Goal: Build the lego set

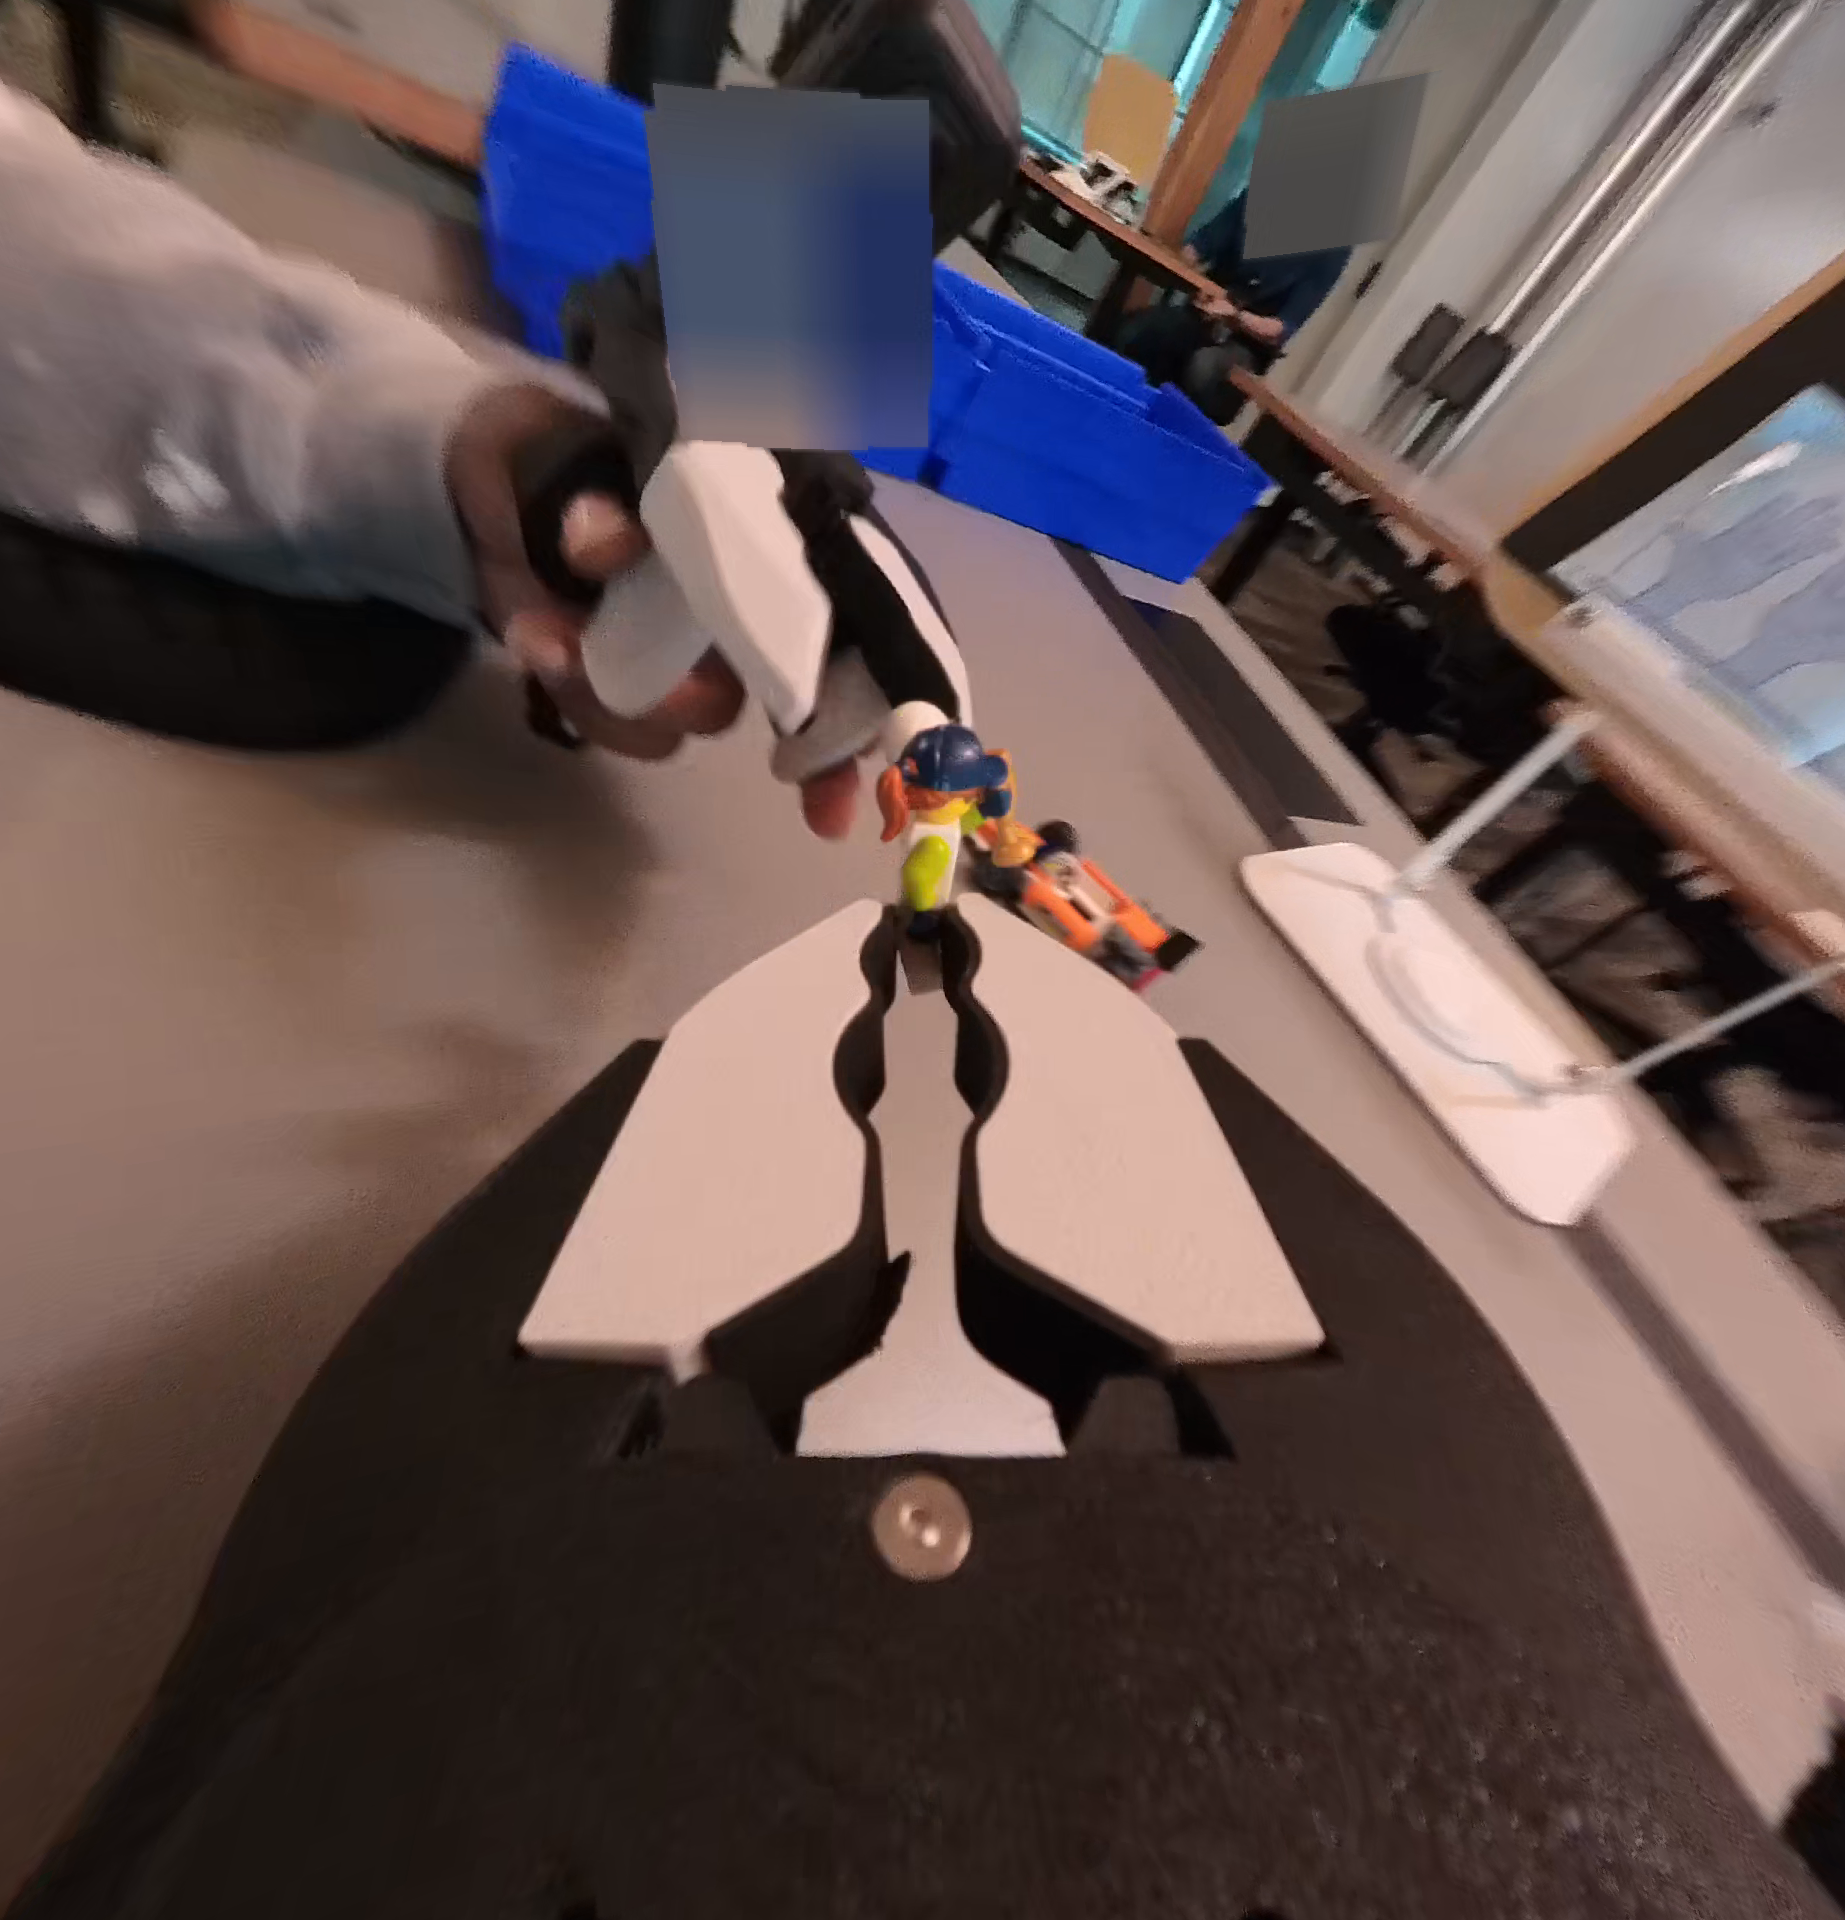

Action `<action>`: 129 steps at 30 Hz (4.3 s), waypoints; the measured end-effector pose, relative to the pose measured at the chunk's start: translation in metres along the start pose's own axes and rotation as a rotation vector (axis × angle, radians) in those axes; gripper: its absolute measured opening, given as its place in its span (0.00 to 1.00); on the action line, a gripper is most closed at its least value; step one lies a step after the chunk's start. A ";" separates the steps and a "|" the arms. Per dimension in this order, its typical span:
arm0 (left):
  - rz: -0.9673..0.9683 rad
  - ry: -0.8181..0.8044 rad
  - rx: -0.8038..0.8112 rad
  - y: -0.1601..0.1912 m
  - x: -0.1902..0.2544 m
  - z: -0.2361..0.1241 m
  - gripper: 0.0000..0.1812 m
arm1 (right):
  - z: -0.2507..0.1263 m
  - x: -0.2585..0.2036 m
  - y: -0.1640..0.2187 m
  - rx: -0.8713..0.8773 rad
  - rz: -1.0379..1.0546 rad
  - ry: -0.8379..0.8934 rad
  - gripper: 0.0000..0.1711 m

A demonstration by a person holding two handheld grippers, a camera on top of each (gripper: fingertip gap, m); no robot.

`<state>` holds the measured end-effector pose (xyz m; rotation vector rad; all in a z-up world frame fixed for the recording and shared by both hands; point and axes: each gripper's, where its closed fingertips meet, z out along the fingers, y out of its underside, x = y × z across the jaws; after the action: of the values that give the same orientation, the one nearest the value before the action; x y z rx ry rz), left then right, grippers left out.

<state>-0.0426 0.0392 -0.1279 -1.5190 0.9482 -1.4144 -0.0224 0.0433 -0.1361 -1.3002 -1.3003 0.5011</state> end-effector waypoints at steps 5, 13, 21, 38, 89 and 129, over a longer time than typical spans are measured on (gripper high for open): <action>-0.413 -0.024 0.055 0.000 -0.027 -0.005 0.16 | 0.008 0.017 0.020 -0.102 -0.329 0.171 0.04; -0.891 0.042 0.175 0.010 -0.029 0.010 0.19 | 0.025 0.022 0.033 -0.202 -0.590 0.302 0.04; -0.998 0.025 0.254 0.007 -0.043 0.015 0.20 | 0.032 0.026 0.042 -0.261 -0.690 0.347 0.04; -1.061 -0.128 0.208 0.023 -0.060 0.019 0.10 | 0.038 0.020 0.056 -0.374 -0.782 0.390 0.05; -0.864 -0.089 -0.068 0.055 -0.024 0.009 0.04 | -0.011 -0.064 0.098 -0.727 -0.040 -0.658 0.10; -0.863 -0.047 -0.027 0.058 -0.024 0.006 0.04 | -0.088 0.019 0.146 -0.627 0.093 -0.376 0.12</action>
<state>-0.0375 0.0404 -0.1911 -2.0922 0.2526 -1.9242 0.1150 0.0667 -0.2361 -1.8494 -1.8049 0.4288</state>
